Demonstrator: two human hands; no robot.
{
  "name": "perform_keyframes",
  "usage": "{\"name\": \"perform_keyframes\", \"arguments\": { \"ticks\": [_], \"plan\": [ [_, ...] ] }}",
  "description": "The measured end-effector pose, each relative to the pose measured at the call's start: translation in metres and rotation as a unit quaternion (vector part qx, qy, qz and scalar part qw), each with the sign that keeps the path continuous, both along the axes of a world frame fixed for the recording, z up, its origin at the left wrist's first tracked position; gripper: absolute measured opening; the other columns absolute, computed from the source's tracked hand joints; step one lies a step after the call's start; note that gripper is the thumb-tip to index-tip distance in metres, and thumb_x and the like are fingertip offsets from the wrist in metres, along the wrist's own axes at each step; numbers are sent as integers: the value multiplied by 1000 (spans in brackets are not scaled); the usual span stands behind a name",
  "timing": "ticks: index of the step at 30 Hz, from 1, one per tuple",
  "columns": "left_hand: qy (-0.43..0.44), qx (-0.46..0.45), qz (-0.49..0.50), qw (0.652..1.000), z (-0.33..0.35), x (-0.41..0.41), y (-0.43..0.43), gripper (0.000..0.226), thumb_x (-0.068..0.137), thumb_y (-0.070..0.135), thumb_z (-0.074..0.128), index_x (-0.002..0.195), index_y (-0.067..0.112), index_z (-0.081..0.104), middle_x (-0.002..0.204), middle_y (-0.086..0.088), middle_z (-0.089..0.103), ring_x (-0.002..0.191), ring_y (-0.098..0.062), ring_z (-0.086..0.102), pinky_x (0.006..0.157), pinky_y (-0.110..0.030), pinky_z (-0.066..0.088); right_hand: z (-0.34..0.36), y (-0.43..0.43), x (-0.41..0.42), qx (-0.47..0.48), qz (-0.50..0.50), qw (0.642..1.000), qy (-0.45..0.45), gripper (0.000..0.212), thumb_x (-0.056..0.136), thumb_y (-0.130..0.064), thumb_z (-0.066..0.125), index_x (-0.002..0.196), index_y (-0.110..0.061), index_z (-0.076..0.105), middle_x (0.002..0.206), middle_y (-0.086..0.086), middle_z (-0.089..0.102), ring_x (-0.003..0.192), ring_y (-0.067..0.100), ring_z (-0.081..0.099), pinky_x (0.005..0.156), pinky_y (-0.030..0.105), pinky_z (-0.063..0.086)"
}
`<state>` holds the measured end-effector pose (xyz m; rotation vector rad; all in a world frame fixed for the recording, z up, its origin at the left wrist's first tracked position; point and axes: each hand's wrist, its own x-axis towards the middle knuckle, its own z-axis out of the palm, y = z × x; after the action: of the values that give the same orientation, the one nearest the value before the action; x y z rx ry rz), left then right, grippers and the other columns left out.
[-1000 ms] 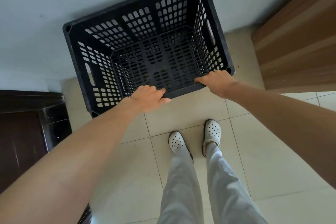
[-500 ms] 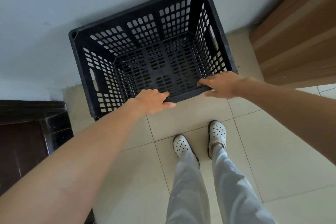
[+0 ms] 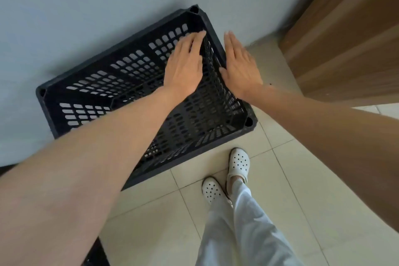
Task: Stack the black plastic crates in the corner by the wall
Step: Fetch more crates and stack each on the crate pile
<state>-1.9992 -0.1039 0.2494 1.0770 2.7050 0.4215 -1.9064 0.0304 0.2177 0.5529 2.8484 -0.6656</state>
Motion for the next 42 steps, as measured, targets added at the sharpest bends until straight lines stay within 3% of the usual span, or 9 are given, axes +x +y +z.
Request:
{"name": "perform_keyframes", "arguments": {
  "ticks": [3, 7, 17, 21, 25, 31, 35, 38, 42],
  "plan": [
    [-11, -72, 5, 997, -11, -29, 47, 54, 105, 35, 27, 156, 22, 14, 163, -6, 7, 150, -28, 1, 122, -47, 9, -9, -4, -8, -93, -60, 994, -8, 73, 100, -25, 42, 155, -10, -3, 162, 11, 8, 148, 28, 19, 117, 45, 26],
    [-64, -126, -15, 990, -34, -31, 69, 60, 101, 53, 18, 156, 31, 8, 161, 0, -21, 146, -30, -24, 119, -53, -8, -22, -9, -5, -133, -103, 985, 46, 65, 100, -25, 42, 155, -15, 9, 146, 14, 43, 124, 34, 50, 91, 47, 50],
    [-175, -226, -40, 958, -12, -49, 71, 60, 98, 62, 16, 151, 46, -8, 154, 7, -38, 139, -27, -39, 113, -58, -18, -21, -7, -7, -119, -69, 990, 38, 59, 101, -31, 38, 153, -19, 12, 146, 10, 42, 124, 30, 50, 91, 47, 51],
    [-145, -177, -84, 970, -2, -60, 44, 63, 99, 59, 17, 153, 40, -10, 161, 6, -21, 147, -22, -22, 118, -54, -10, -15, 5, -10, -50, 3, 999, -13, 69, 100, -46, 35, 155, -21, 2, 158, 9, 24, 140, 30, 34, 109, 51, 37],
    [-74, -116, -39, 990, -1, -60, -40, 66, 102, 51, 26, 156, 28, -6, 164, 2, -7, 150, -20, -10, 122, -43, -4, 10, 6, -33, -3, 41, 999, 9, 70, 100, -39, 37, 155, -18, 0, 162, 6, 11, 147, 28, 19, 117, 48, 24],
    [-53, -84, 43, 994, 7, -101, -174, 65, 101, 31, 45, 156, 21, 12, 159, -8, 24, 146, -26, 23, 118, -46, 26, 34, -63, -117, 55, 295, 953, 48, 60, 97, -17, 44, 153, -16, 21, 157, 3, 27, 145, 24, 24, 118, 43, 24],
    [-54, -66, 71, 994, 14, -130, -237, 51, 100, 27, 47, 148, 14, 32, 146, -11, 41, 133, -28, 40, 110, -47, 37, 32, -145, -167, 24, 329, 944, 27, 60, 94, -14, 48, 151, -14, 27, 154, 6, 32, 143, 26, 27, 116, 39, 23],
    [-65, -93, 58, 992, 5, -138, -274, 60, 98, 32, 50, 151, 20, 26, 147, -9, 37, 135, -30, 34, 113, -51, 30, 23, -187, -182, 36, 331, 943, 15, 65, 93, -14, 49, 152, -12, 23, 156, 7, 27, 144, 27, 23, 118, 40, 19],
    [-92, -168, 58, 980, -23, -129, -281, 97, 90, 49, 57, 153, 29, -15, 161, -5, -2, 149, -30, -5, 119, -51, -6, 6, -204, -180, 101, 332, 938, -26, 85, 92, -15, 50, 155, -10, -6, 163, 9, 0, 150, 28, -2, 121, 41, -3]
  ]
}}
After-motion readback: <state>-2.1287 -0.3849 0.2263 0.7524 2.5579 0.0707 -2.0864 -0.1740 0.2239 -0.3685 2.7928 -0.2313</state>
